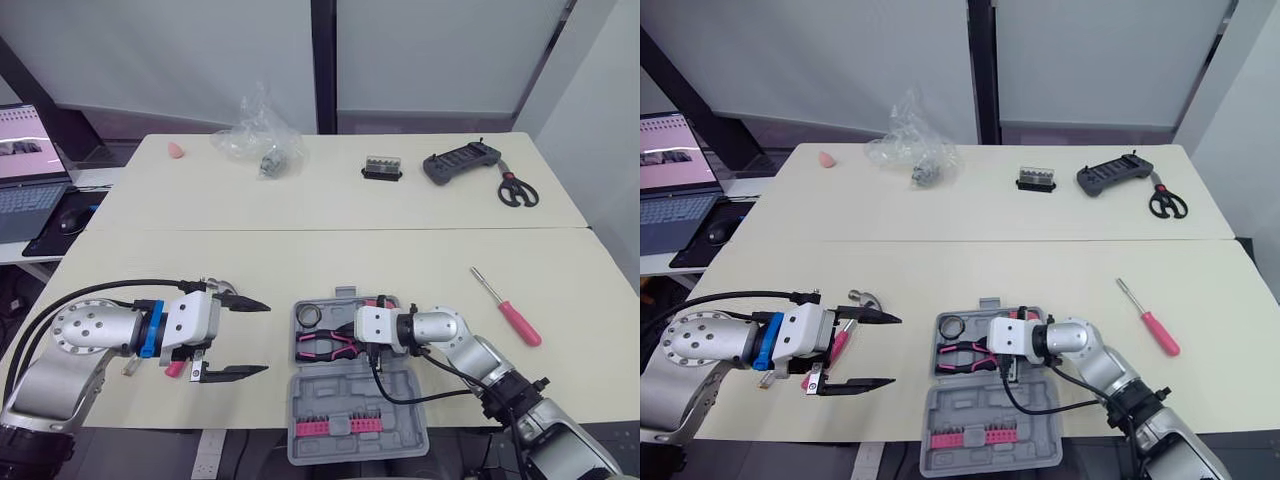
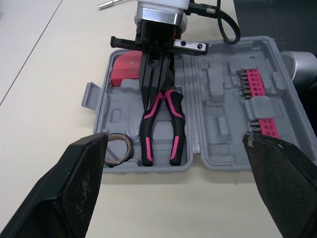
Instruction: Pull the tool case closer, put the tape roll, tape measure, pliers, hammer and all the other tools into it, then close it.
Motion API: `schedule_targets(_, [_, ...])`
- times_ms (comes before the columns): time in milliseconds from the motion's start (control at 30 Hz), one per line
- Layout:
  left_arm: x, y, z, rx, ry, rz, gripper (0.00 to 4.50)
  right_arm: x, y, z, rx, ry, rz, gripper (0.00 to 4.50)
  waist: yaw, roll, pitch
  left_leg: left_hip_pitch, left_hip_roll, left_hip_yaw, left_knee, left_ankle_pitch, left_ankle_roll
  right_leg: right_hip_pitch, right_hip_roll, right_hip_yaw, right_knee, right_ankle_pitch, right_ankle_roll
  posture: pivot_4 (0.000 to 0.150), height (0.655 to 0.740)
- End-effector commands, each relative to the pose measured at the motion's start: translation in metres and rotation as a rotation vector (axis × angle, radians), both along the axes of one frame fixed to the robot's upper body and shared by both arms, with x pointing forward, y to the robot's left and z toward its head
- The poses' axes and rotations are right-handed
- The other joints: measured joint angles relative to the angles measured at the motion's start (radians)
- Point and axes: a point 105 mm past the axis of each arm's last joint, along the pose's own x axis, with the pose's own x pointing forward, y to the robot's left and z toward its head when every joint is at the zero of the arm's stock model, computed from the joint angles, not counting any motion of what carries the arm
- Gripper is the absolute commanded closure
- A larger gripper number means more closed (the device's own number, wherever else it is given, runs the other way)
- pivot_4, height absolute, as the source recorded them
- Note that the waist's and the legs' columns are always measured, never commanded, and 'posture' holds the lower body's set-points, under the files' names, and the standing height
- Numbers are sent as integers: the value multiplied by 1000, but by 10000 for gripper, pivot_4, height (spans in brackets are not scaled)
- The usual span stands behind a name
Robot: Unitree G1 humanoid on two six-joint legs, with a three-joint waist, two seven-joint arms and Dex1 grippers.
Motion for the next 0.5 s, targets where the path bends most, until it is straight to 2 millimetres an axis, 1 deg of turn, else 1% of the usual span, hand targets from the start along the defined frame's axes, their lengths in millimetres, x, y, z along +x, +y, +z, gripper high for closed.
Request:
schedule_targets(33, [-1,0,4,-3,-35,1,0,-3,-22,-33,-77,120,-93,44713,0,0,0,1,1,0,0,0,0,1,1,0,0,0,0,1500,7400])
schedule_targets(100, [0,1,5,-15,-34,20,0,1,-15,-14,32,113,-99,44713,1,0,0,2,2,0,0,0,0,2,2,0,0,0,-1,1500,7400])
schedule_targets(133, [2,2,7,-33,-32,41,0,5,-10,6,126,100,-106,44713,2,0,0,2,2,0,0,0,0,2,2,0,0,0,-1,1500,7400])
schedule_targets(167, [4,3,9,-51,-22,64,0,10,-11,27,193,87,-106,44713,4,1,1,2,2,-1,0,0,0,2,2,0,0,0,-1,1500,7400])
schedule_targets(200, [7,5,13,-74,-8,90,0,14,-16,47,240,71,-102,43036,4,1,2,1,2,-1,0,0,0,2,2,0,0,0,-1,1500,7400])
schedule_targets(233, [8,6,15,-88,2,107,0,15,-20,59,262,62,-96,40867,3,2,2,-1,2,-1,1,0,0,0,2,1,0,1,-1,1500,7400])
schedule_targets(267, [10,13,17,-96,25,146,0,18,-31,75,275,55,-95,39033,1,2,2,-5,2,-1,1,0,0,-4,2,1,0,1,-2,1500,7400])
schedule_targets(333, [16,31,23,-110,59,239,0,20,-57,105,291,49,-103,33861,1,3,3,-8,2,-1,1,0,-1,-7,2,1,1,2,-2,1500,7400])
schedule_targets(367, [17,37,25,-115,69,270,0,19,-66,113,294,53,-105,31461,2,3,3,-8,2,-1,1,0,-1,-8,2,1,1,2,-2,1500,7400])
schedule_targets(433, [21,58,32,-102,71,354,0,15,-96,132,310,72,-131,27080,2,3,3,-8,3,-1,0,0,0,-8,3,-1,0,1,-2,1500,7400])
schedule_targets(500, [25,81,42,-94,65,449,0,12,-132,141,271,86,-193,22551,2,3,4,-8,3,-2,-2,0,0,-8,3,-1,0,1,-3,1500,7400])
